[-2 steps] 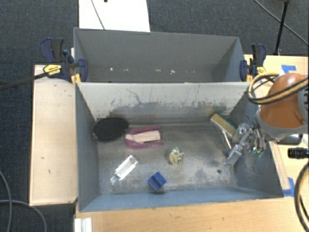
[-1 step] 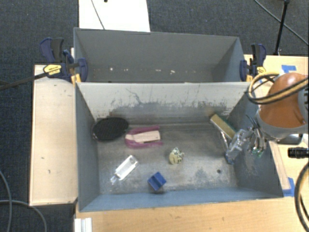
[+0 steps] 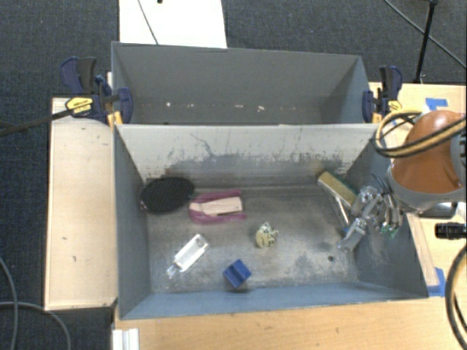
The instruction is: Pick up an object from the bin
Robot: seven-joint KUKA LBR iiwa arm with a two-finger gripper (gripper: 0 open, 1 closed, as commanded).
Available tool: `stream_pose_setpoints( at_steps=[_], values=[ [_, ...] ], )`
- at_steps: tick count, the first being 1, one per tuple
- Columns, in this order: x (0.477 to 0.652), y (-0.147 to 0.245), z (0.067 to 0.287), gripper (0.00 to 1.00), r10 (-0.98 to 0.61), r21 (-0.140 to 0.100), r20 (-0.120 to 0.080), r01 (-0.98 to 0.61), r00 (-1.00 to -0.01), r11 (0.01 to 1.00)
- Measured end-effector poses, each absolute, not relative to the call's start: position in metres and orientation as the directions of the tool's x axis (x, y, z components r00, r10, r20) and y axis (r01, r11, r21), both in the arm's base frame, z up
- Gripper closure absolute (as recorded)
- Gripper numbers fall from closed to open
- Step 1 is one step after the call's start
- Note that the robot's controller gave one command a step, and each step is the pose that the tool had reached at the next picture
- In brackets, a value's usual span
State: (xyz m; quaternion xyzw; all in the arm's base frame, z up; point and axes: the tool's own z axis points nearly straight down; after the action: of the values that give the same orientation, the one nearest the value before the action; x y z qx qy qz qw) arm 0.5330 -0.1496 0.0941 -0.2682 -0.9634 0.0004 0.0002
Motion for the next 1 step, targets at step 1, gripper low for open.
stream_pose_setpoints(
  at_steps=[1],
  values=[
    [0.5540, -0.1524, 0.0708, 0.00, 0.444, -0.006, -0.003, 0.444, -0.896, 0.896]
  ],
)
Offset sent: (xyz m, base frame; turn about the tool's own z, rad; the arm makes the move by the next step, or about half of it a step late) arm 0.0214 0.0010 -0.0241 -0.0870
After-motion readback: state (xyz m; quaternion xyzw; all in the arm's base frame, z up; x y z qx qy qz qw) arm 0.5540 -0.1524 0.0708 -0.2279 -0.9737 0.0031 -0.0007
